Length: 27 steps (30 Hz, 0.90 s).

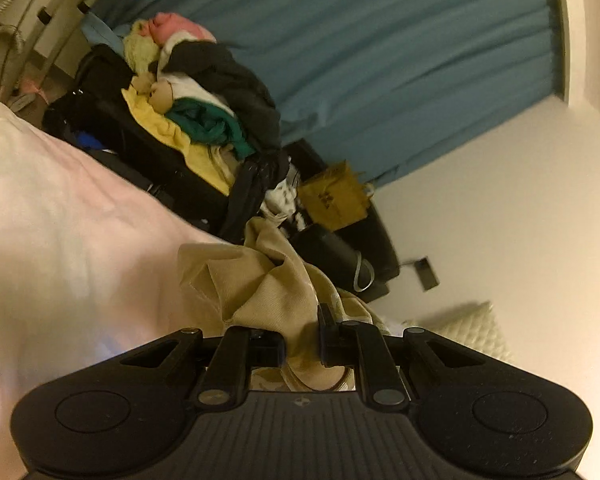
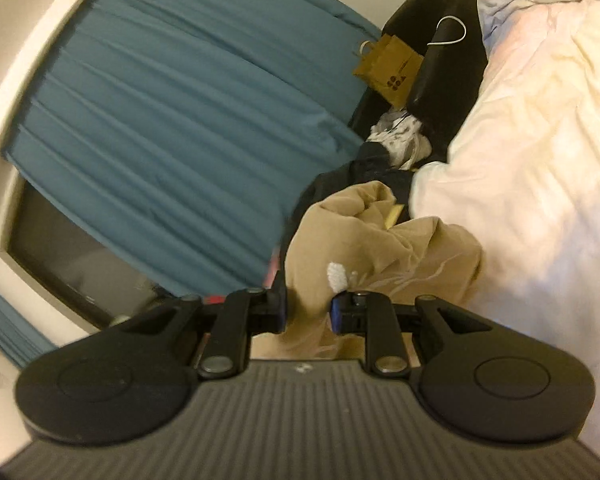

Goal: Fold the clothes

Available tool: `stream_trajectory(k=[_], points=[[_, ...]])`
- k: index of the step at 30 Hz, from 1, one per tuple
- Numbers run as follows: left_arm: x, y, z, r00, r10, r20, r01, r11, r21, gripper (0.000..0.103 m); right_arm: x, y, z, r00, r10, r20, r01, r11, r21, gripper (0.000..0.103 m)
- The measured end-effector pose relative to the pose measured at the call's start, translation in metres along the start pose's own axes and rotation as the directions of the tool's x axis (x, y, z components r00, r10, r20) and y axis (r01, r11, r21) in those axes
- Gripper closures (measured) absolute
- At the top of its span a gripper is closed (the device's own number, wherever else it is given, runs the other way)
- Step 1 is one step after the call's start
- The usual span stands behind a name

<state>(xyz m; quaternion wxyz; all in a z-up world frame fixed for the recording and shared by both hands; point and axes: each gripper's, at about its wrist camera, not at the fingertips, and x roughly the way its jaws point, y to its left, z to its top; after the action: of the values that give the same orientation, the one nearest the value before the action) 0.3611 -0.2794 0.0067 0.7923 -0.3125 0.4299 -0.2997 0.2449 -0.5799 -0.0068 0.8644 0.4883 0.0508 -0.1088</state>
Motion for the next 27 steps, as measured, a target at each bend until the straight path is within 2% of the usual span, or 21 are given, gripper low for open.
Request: stream_trajectory(k=[4,8,10,12,15,16,17,19,22,25,27], points=[[0.04,0.03,-0.009,0.999,0.029,-0.038,-0.025,0.996,0.085,0.088,0.018,-0.041,-0.041,0.993,-0.101,-0.063,0.094,0.99,-0.107,0.08],[0.077,0.06,-0.019,0.995,0.063,-0.074,-0.05,0.984,0.173,0.088,0.011,-0.075,-0.081,0.978,-0.189,-0.09,0.181,0.98,-0.083,0.08],[0.075,0.069,-0.032,0.99,0.104,-0.091,-0.079,0.966,0.246,0.086,-0.001,-0.083,-0.099,0.971,-0.219,-0.093,0.214,0.975,-0.06,0.08],[0.072,0.071,-0.044,0.983,0.149,-0.106,-0.104,0.933,0.345,0.077,-0.008,-0.091,-0.113,0.96,-0.254,-0.115,0.253,0.967,-0.02,0.079],[0.055,0.072,-0.056,0.976,0.198,-0.093,-0.147,0.908,0.391,0.072,-0.013,-0.099,-0.124,0.937,-0.303,-0.177,0.31,0.951,0.015,0.076],[0.048,0.07,-0.06,0.974,0.211,-0.088,-0.158,0.899,0.407,0.066,-0.02,-0.099,-0.127,0.93,-0.314,-0.189,0.325,0.945,0.03,0.076],[0.036,0.063,-0.064,0.973,0.216,-0.083,-0.162,0.891,0.424,0.06,-0.027,-0.095,-0.128,0.923,-0.329,-0.201,0.341,0.94,0.029,0.076],[0.007,0.042,-0.067,0.977,0.206,-0.059,-0.158,0.88,0.447,0.056,-0.042,-0.078,-0.124,0.91,-0.356,-0.212,0.363,0.932,-0.005,0.076],[-0.042,0.006,-0.07,0.985,0.172,-0.01,-0.147,0.869,0.473,0.047,-0.073,-0.043,-0.112,0.915,-0.357,-0.19,0.351,0.934,-0.067,0.076],[-0.1,-0.034,-0.076,0.989,0.141,0.053,-0.148,0.856,0.495,0.043,-0.11,-0.008,-0.096,0.927,-0.332,-0.175,0.317,0.942,-0.11,0.076],[-0.141,-0.063,-0.082,0.988,0.123,0.097,-0.156,0.845,0.512,0.032,-0.138,0.018,-0.083,0.942,-0.302,-0.149,0.282,0.949,-0.142,0.076]])
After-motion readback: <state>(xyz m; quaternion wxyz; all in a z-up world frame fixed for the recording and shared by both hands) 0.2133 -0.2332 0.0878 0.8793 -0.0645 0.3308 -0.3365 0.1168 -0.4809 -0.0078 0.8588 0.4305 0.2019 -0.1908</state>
